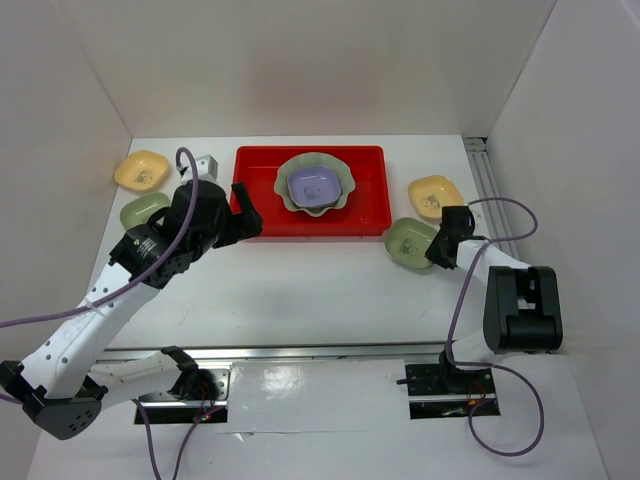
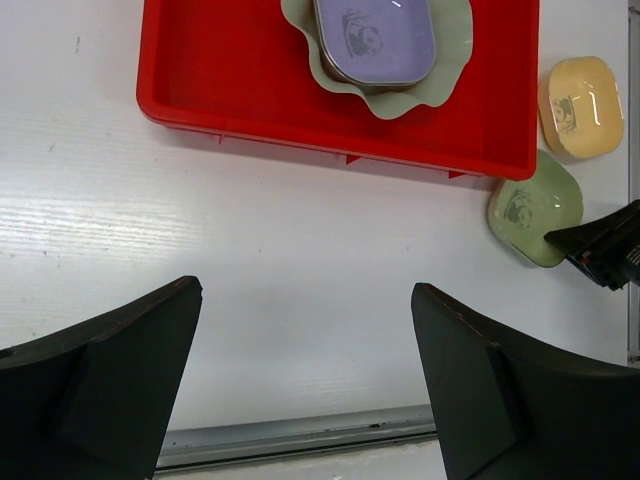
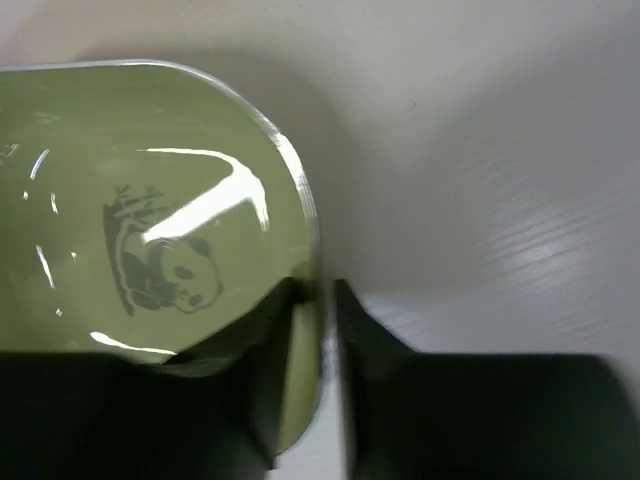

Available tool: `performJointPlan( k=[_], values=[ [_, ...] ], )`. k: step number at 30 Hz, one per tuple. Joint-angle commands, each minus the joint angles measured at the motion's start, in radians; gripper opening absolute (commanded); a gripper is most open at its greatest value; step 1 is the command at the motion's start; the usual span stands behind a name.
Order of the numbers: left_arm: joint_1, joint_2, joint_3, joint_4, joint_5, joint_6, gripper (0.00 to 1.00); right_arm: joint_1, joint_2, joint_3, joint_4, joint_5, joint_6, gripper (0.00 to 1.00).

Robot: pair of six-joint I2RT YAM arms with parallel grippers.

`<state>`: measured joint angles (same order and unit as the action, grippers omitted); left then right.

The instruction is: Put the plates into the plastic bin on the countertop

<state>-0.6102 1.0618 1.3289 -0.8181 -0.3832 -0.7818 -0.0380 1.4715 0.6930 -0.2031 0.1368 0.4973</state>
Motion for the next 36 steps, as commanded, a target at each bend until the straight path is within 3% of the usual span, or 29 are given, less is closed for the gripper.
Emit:
performJointPlan(
  k=[1,4,10,13,18,21,23,26,27,29,30,32,33,36],
  values=[
    [0.006,-0.013,0.032,-0.003,-0.025,0.029,1.00,-0.008,0.000,-0.007,0.054,0.003,-0.003,0.23],
    [0.006,-0.013,0.032,-0.003,-0.034,0.029,1.00,-0.008,-0.013,-0.007,0.027,0.015,0.007,0.00],
    [0.006,-0.013,0.032,-0.003,-0.043,0.029,1.00,0.023,-0.221,0.005,-0.123,0.086,0.038,0.00],
    [0.015,-0.013,0.023,-0.003,-0.065,0.029,1.00,0.050,-0.380,0.054,-0.229,0.144,0.038,0.00],
    [0.024,-0.025,0.023,-0.022,-0.083,-0.013,1.00,0.090,-0.499,0.189,-0.354,0.233,0.047,0.00],
    [0.033,-0.034,0.023,-0.023,-0.094,-0.024,1.00,0.142,-0.520,0.226,-0.303,0.200,0.034,0.00],
    [0.043,-0.055,0.012,-0.010,-0.094,-0.024,1.00,0.171,-0.520,0.226,-0.146,0.021,-0.012,0.01],
    [0.062,-0.043,0.012,-0.010,-0.108,0.001,1.00,0.203,-0.378,0.269,0.028,-0.223,-0.048,0.05],
    [0.075,-0.033,0.021,-0.010,-0.108,0.021,1.00,0.245,-0.323,0.352,0.043,-0.253,-0.104,0.07],
    [0.143,0.036,0.044,0.000,-0.096,0.042,1.00,0.309,-0.149,0.463,0.031,-0.235,-0.149,0.09],
    [0.183,0.067,0.080,0.000,-0.019,0.064,1.00,0.360,-0.093,0.564,0.031,-0.200,-0.189,0.09],
    [0.286,0.166,0.152,-0.016,0.108,0.087,1.00,0.369,0.060,0.701,0.031,-0.251,-0.210,0.09],
    [0.315,0.193,0.171,-0.016,0.109,0.096,1.00,0.378,0.106,0.701,0.042,-0.261,-0.210,0.07],
    [0.424,0.263,0.208,0.017,0.211,0.120,1.00,0.379,0.301,0.921,0.016,-0.270,-0.249,0.02]
  ],
)
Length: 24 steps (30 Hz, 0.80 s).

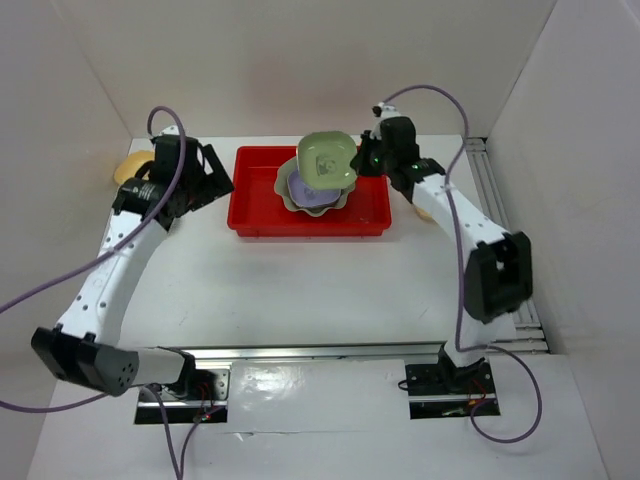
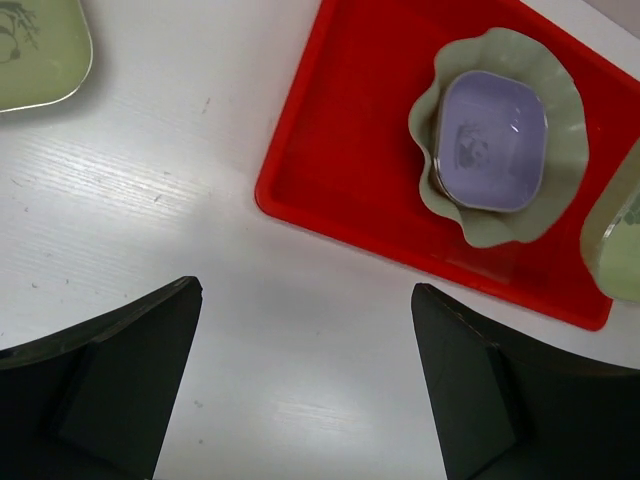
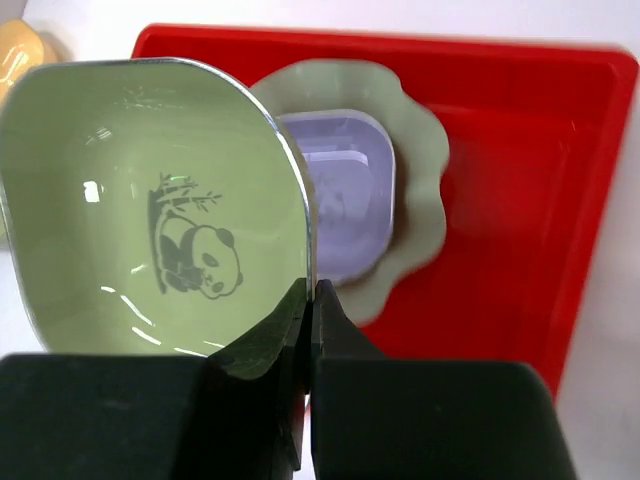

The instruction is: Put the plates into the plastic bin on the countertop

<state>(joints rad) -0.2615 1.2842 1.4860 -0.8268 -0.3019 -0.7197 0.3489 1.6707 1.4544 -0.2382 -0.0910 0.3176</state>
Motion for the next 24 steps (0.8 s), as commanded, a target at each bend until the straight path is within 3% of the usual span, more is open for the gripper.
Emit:
performJointPlan(
  k=[1,5,9,15,20,22,23,24],
  values=[
    [0.109,0.061,0.051,0.041,0.154,0.068,1.00,0.002,0.151,0.203,0.039,-0.052,-0.080,0.02],
    [0.353,0.199,0.092,0.090,0.324,0.080,1.00,0.002,0.404,0.405,-0.071,-0.052,-0.124,0.00],
    [0.514,0.343,0.056,0.155,0.460,0.089,1.00,0.015,0.452,0.428,-0.056,-0.032,-0.134,0.00],
    [0.627,0.510,0.091,0.164,0.488,0.080,1.00,-0.005,0.494,0.420,-0.026,-0.104,-0.143,0.00],
    [0.639,0.501,0.071,0.175,0.436,0.071,1.00,-0.014,0.526,0.420,-0.035,-0.104,-0.152,0.02],
    [0.649,0.501,0.060,0.175,0.400,0.071,1.00,-0.025,0.526,0.420,-0.035,-0.104,-0.152,0.13],
    [0.660,0.501,0.051,0.164,0.400,0.062,1.00,-0.025,0.526,0.420,-0.035,-0.118,-0.152,0.24],
    [0.660,0.491,0.051,0.164,0.370,0.062,1.00,-0.025,0.526,0.408,-0.035,-0.118,-0.152,0.55]
  ],
)
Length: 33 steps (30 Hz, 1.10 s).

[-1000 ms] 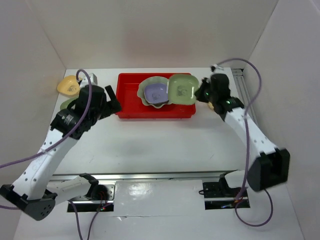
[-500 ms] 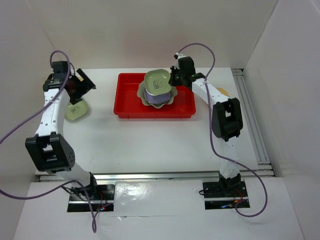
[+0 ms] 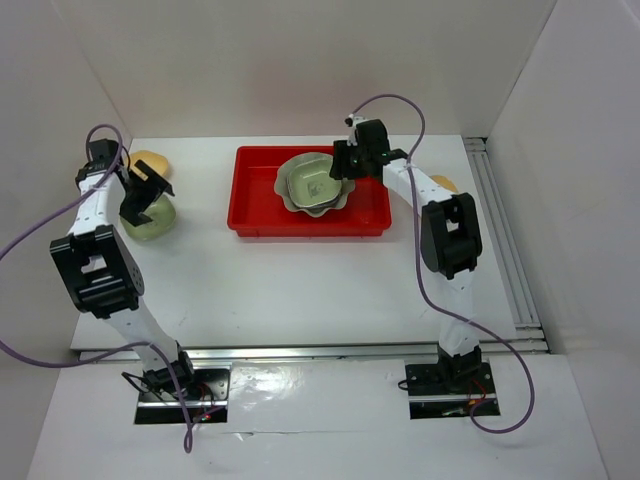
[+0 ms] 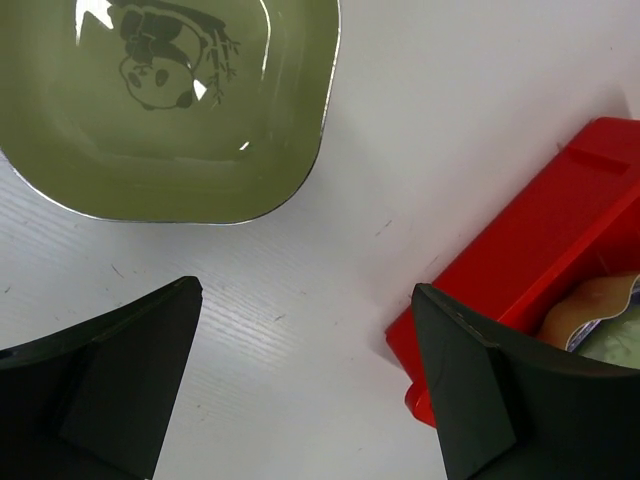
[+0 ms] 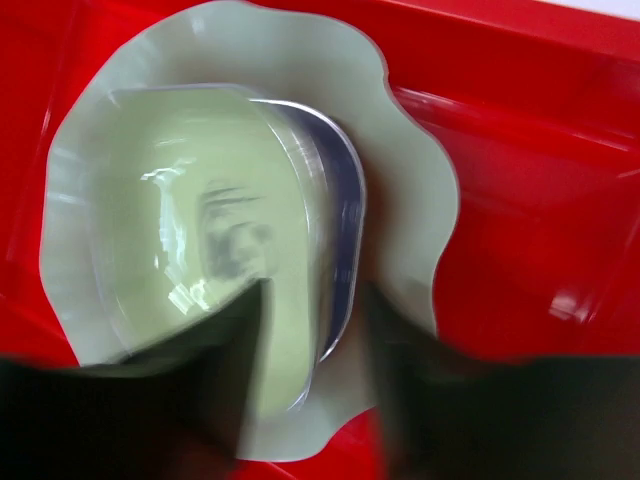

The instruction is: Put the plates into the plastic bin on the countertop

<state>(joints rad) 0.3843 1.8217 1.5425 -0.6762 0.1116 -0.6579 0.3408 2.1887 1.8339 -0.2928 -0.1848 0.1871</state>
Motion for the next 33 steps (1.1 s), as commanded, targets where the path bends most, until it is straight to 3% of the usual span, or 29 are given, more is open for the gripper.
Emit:
performJointPlan(
  k=[1,4,12,24,33],
  values=[
    [0.024,-0.056,-0.015,0.000,-0.062,-0.009,1.00,-0.017,0.008,0.028,0.020,-0.024,-0.021,0.64],
    [0.045,-0.100,-0.053,-0.022,-0.151,-0.031,1.00,-0.017,-0.015,-0.009,0.055,-0.033,-0.021,0.75],
    [0.110,-0.174,-0.139,-0.052,-0.268,-0.080,1.00,0.015,-0.180,-0.032,0.096,-0.022,0.008,0.88],
    [0.128,-0.047,-0.145,0.013,-0.263,-0.071,0.98,0.107,-0.633,-0.326,0.191,-0.084,0.060,0.94],
    [0.128,0.060,-0.131,0.078,-0.273,-0.080,0.94,0.127,-0.756,-0.404,0.221,-0.099,0.051,0.95]
  ],
)
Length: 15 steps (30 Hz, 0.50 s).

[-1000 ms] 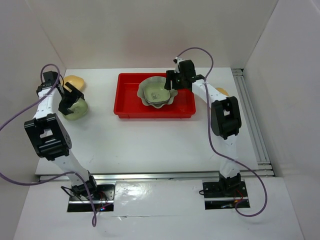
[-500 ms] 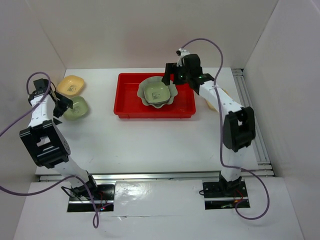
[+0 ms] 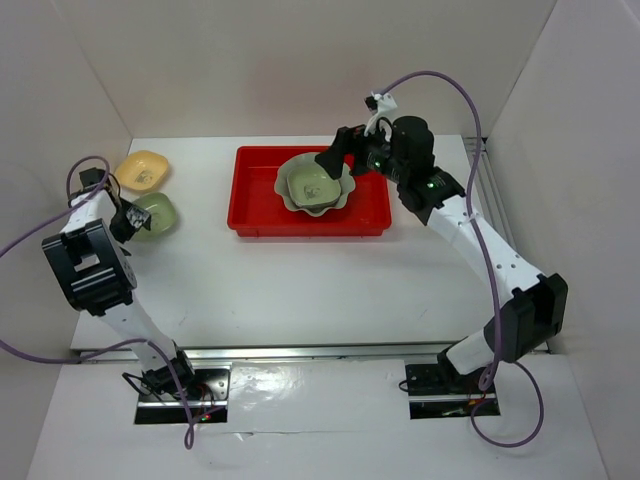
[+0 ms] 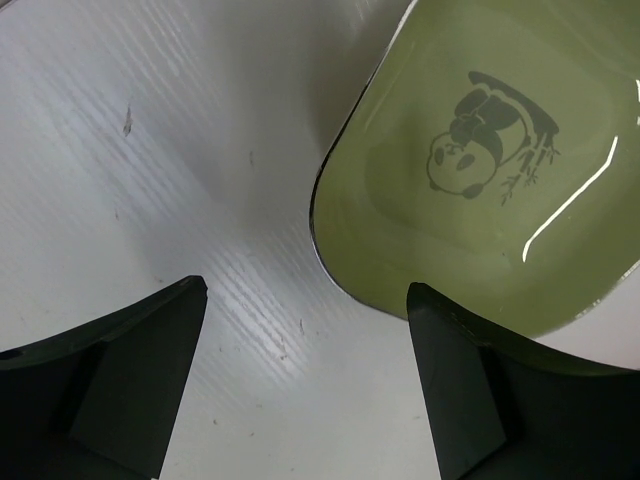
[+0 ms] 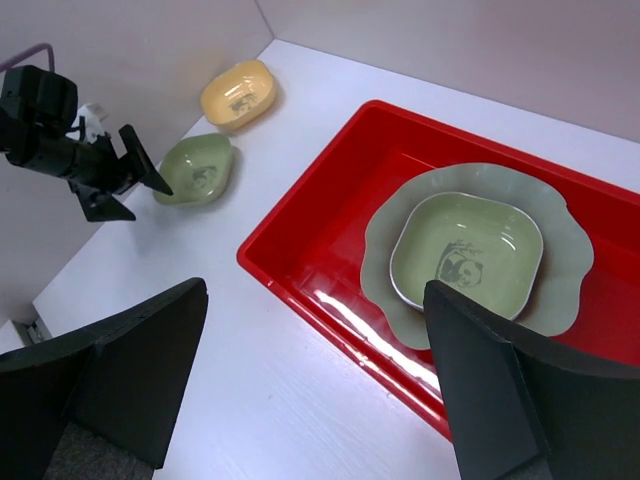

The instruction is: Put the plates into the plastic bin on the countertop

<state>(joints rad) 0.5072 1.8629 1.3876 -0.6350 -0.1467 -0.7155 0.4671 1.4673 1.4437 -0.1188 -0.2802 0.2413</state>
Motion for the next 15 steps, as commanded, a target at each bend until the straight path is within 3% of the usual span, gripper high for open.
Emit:
performJointPlan(
  k=[1,15],
  values=[
    [0.005,0.031,0.024,0.049,-0.024,-0.022,0.94,0.001,-0.059,-0.014,0.047,-0.004,-0.004,0.95],
    [0.005,0.168,0.067,0.055,-0.018,-0.058,0.85,0.010,-0.159,-0.063,0.038,0.036,-0.004,0.95]
  ],
)
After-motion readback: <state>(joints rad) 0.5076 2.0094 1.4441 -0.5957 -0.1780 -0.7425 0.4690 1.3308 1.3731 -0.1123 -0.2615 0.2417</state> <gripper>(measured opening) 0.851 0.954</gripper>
